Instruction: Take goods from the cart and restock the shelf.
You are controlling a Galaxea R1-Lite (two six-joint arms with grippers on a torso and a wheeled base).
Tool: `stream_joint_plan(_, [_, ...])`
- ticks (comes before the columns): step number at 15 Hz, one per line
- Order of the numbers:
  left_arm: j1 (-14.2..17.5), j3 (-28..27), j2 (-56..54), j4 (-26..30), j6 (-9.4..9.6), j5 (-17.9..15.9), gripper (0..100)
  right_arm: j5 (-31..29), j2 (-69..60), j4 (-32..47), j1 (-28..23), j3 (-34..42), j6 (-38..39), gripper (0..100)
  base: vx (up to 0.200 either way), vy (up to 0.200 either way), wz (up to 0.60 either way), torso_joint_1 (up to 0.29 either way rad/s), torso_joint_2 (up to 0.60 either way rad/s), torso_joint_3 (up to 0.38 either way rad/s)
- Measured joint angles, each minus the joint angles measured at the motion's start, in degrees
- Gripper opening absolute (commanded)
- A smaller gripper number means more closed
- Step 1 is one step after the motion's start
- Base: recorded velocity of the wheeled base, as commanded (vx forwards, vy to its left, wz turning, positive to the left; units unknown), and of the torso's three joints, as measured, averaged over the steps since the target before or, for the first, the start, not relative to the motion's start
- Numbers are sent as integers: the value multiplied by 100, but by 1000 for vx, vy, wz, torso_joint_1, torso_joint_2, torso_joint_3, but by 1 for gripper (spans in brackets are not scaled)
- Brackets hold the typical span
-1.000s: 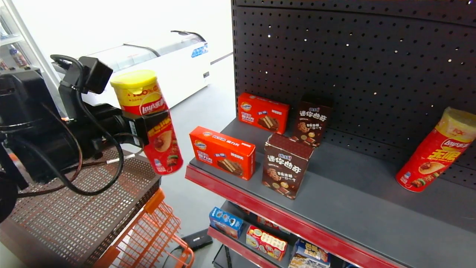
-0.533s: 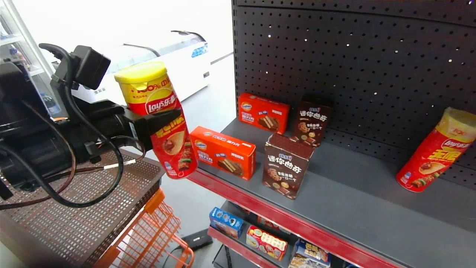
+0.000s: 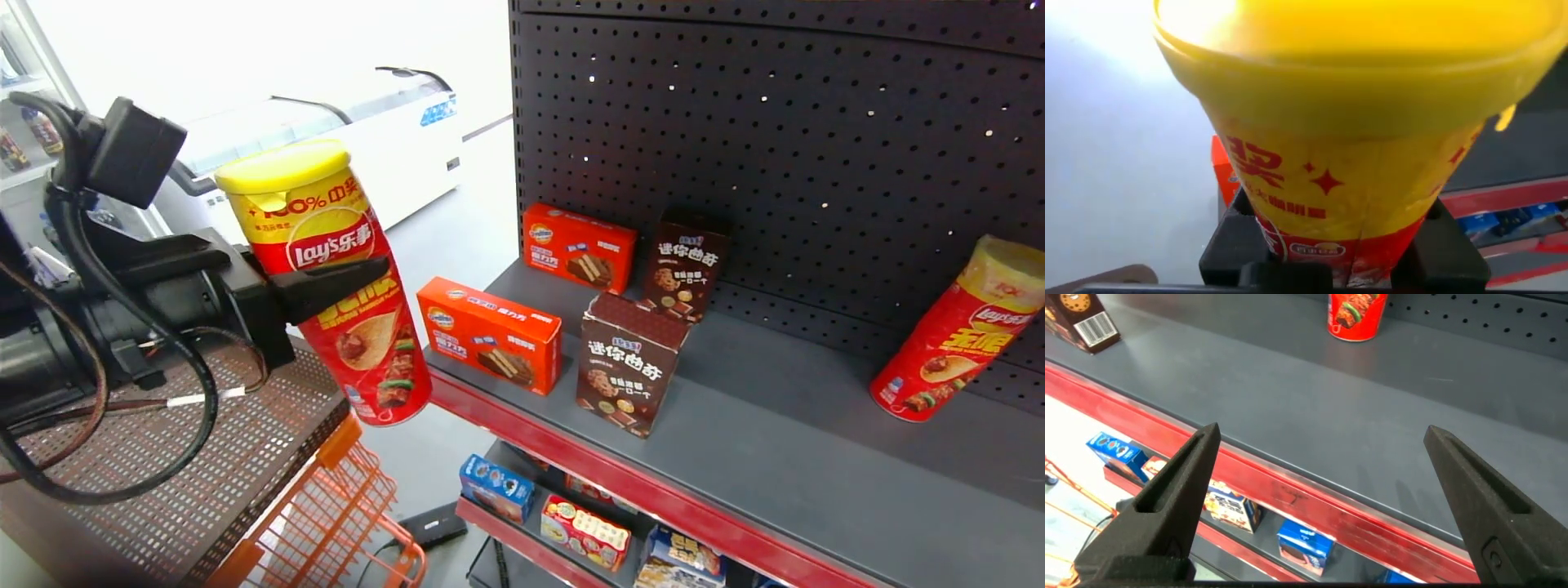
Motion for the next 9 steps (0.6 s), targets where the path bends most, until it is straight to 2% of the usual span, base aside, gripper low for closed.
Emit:
stream_joint_plan(2, [-5, 166, -130, -66, 15, -71, 0, 0, 0, 0, 0, 0, -2, 100, 0, 0, 0, 0, 0, 0])
stream_joint_plan(6, [106, 499, -221, -380, -10, -575, 0, 0, 0, 2, -4, 0, 2, 100, 0, 0, 0, 0, 0, 0])
stream_joint_plan(9, [65, 458, -234, -389, -7, -766, 0, -4, 0, 0, -2, 0, -7, 100, 0, 0, 0, 0, 0, 0])
